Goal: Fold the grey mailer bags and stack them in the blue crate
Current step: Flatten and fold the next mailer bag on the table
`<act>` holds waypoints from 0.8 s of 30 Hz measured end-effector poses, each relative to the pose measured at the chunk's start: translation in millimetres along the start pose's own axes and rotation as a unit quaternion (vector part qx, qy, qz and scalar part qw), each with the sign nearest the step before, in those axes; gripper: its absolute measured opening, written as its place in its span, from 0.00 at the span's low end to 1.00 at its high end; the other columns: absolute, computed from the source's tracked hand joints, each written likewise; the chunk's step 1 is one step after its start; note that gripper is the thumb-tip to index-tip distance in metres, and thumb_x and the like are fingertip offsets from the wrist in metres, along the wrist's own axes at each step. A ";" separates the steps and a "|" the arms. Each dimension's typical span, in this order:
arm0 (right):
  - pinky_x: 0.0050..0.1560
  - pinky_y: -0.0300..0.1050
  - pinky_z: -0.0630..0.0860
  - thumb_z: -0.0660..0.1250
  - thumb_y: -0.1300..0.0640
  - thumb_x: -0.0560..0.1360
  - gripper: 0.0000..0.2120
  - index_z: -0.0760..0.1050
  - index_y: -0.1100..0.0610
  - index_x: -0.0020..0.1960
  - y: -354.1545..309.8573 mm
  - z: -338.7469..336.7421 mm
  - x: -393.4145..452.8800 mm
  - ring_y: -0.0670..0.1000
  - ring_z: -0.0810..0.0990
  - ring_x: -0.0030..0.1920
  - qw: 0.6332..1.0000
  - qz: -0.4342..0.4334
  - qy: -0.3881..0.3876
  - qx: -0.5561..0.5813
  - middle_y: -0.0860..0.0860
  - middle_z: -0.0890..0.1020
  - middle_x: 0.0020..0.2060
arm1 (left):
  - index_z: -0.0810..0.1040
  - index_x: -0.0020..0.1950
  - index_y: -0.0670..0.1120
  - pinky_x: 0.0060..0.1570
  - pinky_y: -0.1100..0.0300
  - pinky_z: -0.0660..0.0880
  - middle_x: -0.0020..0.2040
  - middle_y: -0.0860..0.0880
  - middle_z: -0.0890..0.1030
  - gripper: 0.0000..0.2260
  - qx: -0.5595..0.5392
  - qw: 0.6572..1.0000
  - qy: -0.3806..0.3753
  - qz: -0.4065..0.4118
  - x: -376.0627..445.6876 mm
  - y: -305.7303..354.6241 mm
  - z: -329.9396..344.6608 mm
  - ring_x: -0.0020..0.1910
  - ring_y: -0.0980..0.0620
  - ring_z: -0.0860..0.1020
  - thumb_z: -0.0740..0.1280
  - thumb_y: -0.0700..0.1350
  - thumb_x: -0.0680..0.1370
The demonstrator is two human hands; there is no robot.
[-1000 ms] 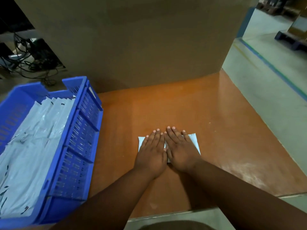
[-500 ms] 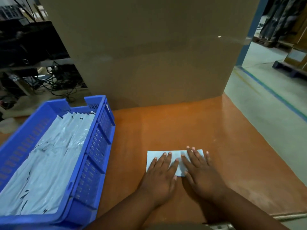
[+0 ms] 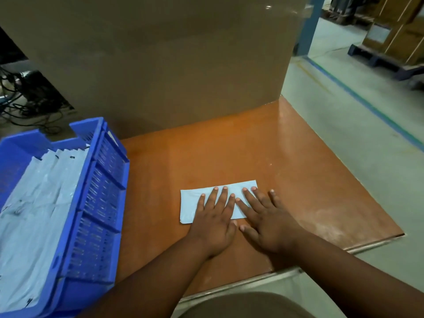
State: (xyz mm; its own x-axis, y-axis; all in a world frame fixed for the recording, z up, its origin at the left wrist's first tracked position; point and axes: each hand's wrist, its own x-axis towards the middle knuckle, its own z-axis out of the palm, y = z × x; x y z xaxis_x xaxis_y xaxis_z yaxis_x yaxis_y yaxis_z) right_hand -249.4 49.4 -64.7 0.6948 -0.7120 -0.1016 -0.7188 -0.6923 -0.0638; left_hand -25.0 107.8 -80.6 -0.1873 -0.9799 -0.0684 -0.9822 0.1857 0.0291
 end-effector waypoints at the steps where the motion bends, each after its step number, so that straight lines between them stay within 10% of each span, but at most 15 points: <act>1: 0.81 0.70 0.42 0.42 0.29 0.83 0.37 0.44 0.44 0.87 -0.2 -1.5 0.0 0.56 0.41 0.85 1.000 0.000 -0.002 -0.004 0.50 0.44 0.86 | 0.47 0.88 0.51 0.82 0.36 0.43 0.88 0.48 0.43 0.33 -0.004 1.000 -0.004 0.000 -0.1 -0.3 -1.4 0.86 0.45 0.40 0.49 0.61 0.85; 16: 0.80 0.71 0.40 0.37 0.30 0.83 0.36 0.49 0.44 0.86 -59.3 -13.5 49.1 0.56 0.38 0.85 0.994 -0.107 0.011 0.011 0.49 0.46 0.86 | 0.57 0.86 0.46 0.81 0.38 0.58 0.87 0.44 0.54 0.33 -0.009 0.994 0.014 -0.112 -60.4 -52.5 -3.9 0.86 0.45 0.53 0.51 0.63 0.85; 24: 0.81 0.71 0.40 0.32 0.29 0.81 0.37 0.44 0.41 0.86 -73.2 2.6 55.1 0.53 0.40 0.85 0.995 -0.096 -0.008 0.017 0.46 0.43 0.86 | 0.49 0.87 0.48 0.83 0.41 0.48 0.88 0.48 0.46 0.33 -0.037 0.994 0.000 -0.103 -66.7 -55.8 3.3 0.86 0.49 0.44 0.49 0.61 0.86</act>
State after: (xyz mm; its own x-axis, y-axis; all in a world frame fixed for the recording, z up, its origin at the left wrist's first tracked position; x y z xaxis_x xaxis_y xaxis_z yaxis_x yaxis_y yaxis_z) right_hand -158.6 61.2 -68.3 0.8196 -0.5642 -0.0995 -0.5728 -0.8114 -0.1166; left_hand 42.2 163.0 -80.9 0.0179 -0.9966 -0.0804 -0.9958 -0.0250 0.0882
